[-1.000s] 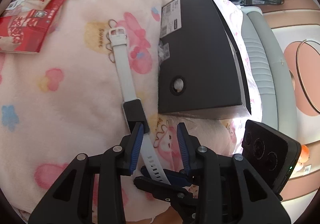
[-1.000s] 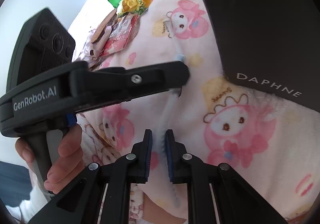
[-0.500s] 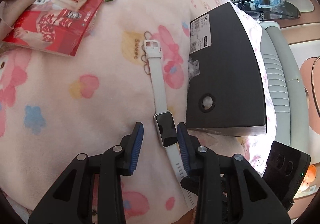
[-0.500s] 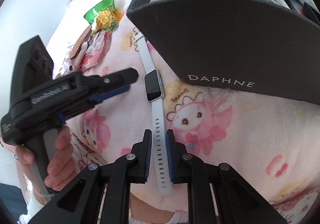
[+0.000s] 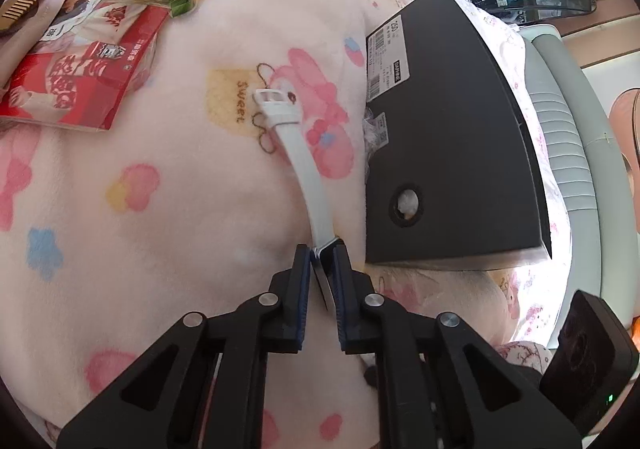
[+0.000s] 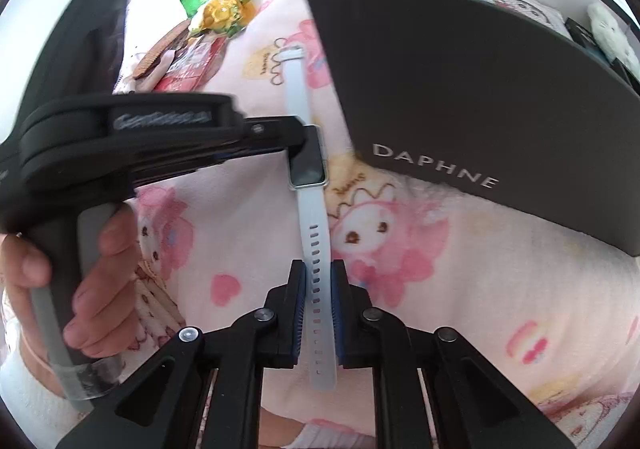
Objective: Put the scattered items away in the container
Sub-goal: 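Close the left tool on the white watch strap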
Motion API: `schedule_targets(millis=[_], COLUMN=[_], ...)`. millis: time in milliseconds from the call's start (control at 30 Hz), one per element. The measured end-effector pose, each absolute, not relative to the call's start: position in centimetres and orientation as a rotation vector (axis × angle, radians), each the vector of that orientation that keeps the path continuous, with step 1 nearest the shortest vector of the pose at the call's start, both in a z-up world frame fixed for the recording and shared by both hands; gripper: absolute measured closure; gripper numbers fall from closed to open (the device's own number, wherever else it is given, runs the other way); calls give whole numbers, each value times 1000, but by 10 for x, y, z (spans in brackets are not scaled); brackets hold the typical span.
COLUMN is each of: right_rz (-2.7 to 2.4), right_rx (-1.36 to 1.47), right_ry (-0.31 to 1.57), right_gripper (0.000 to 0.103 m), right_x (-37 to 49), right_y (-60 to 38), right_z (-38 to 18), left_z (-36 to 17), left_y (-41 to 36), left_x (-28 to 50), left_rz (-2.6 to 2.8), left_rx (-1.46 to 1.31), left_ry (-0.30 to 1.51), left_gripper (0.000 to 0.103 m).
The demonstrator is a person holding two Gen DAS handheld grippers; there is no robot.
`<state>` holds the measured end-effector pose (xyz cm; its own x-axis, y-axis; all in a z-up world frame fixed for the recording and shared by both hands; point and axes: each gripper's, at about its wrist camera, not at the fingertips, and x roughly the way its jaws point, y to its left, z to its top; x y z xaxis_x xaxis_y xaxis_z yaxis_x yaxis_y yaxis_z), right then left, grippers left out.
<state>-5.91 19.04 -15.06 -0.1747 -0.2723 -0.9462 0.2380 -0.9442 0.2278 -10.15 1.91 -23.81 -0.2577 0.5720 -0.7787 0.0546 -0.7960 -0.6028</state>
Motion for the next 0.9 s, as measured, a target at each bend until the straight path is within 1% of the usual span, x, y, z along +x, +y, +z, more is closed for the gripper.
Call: schedule_targets(millis=[33, 133, 233, 267, 300, 367, 433, 567, 667, 767, 900], right_rz=[-2206, -2313, -2362, -2341, -2306, -2245, -2207, -2211, -2220, -2216, -2215], right_rx=[1770, 1775, 1774, 1764, 1757, 1752, 1771, 1776, 1769, 1762, 1752], right_ry=[-34, -5, -75, -116, -143, -149, -132, -126, -139, -128, -173], right_gripper=[97, 97, 97, 97, 97, 95, 94, 93, 93, 93, 93], right_x=[-59, -62, -66, -65, -64, -60, -57, -50, -48, -51, -48], right_y=[195, 211, 225, 227, 226, 220, 212, 207, 207, 196, 194], right_z=[-150, -144, -135, -132, -131, -131, -137, -154, -154, -157, -162], left_z=[-238, -242, -247, -249, -252, -255, -260, -257, -257, -262, -263], left_y=[18, 16, 10, 5, 1, -5, -4, 2, 3, 1, 0], left_x=[-97, -89, -92, -98, -101, -105, -108, -104, -102, -103, -105], left_rz=[2101, 2054, 2042, 2044, 2047, 2037, 2032, 2044, 2028, 2028, 2042], left_rx=[-1663, -1687, -1688, -1685, -1684, -1679, -1696, -1703, -1708, -1719, -1707], left_ry=[-767, -778, -845, -878, -909, -967, -974, -922, -917, -937, -955], left_gripper=[94, 94, 94, 92, 83, 71, 70, 70, 70, 70, 71])
